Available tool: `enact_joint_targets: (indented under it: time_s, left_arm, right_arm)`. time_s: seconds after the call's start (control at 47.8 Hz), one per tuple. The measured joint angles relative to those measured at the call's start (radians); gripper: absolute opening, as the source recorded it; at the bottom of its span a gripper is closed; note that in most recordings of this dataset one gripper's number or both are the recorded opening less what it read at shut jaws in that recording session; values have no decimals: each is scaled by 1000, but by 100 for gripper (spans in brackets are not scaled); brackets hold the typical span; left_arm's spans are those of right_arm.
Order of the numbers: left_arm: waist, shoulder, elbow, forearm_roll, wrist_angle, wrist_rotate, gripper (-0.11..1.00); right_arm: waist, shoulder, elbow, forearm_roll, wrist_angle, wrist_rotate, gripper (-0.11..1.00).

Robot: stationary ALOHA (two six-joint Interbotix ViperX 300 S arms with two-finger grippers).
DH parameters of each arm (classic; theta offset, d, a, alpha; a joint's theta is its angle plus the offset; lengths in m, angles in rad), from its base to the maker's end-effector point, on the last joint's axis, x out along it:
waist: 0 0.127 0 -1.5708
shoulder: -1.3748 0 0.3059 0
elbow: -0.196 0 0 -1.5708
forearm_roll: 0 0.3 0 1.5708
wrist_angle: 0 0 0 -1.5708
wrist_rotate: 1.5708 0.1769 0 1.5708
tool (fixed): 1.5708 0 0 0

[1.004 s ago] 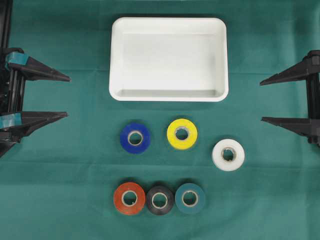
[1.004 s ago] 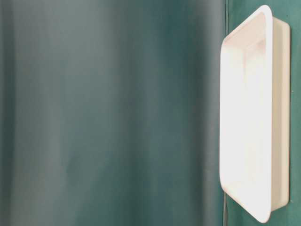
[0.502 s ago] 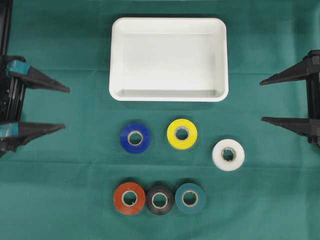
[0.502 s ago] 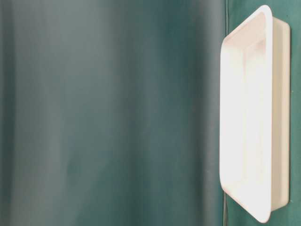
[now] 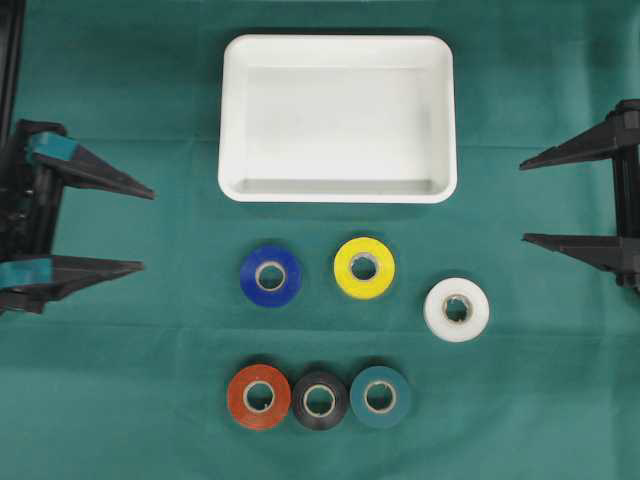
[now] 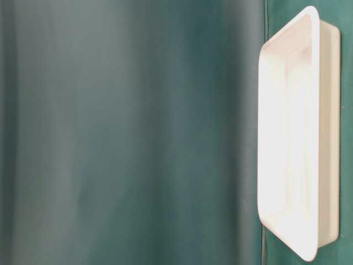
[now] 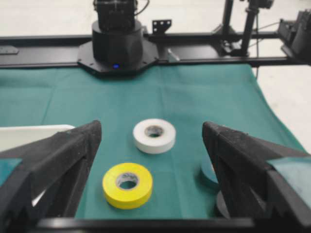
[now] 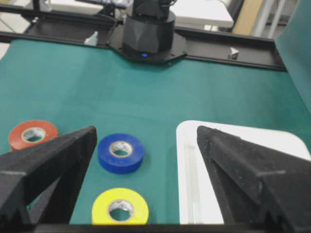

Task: Pick up the tape from a random location and place it into the white case.
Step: 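Move the left gripper over the blue tape roll and lower it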

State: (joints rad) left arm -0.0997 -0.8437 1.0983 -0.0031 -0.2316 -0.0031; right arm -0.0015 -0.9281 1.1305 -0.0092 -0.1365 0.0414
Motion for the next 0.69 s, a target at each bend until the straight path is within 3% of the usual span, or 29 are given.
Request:
enact_joint_targets:
  time_s: [0.377,0.69]
  left_arm:
    - [0,264,-149,0,-52,0,99]
    - [0,339,-204,0,-44,0,99]
  right_arm:
    - [0,5,0,0,2,0,92]
    - [0,8,0,0,0,0,92]
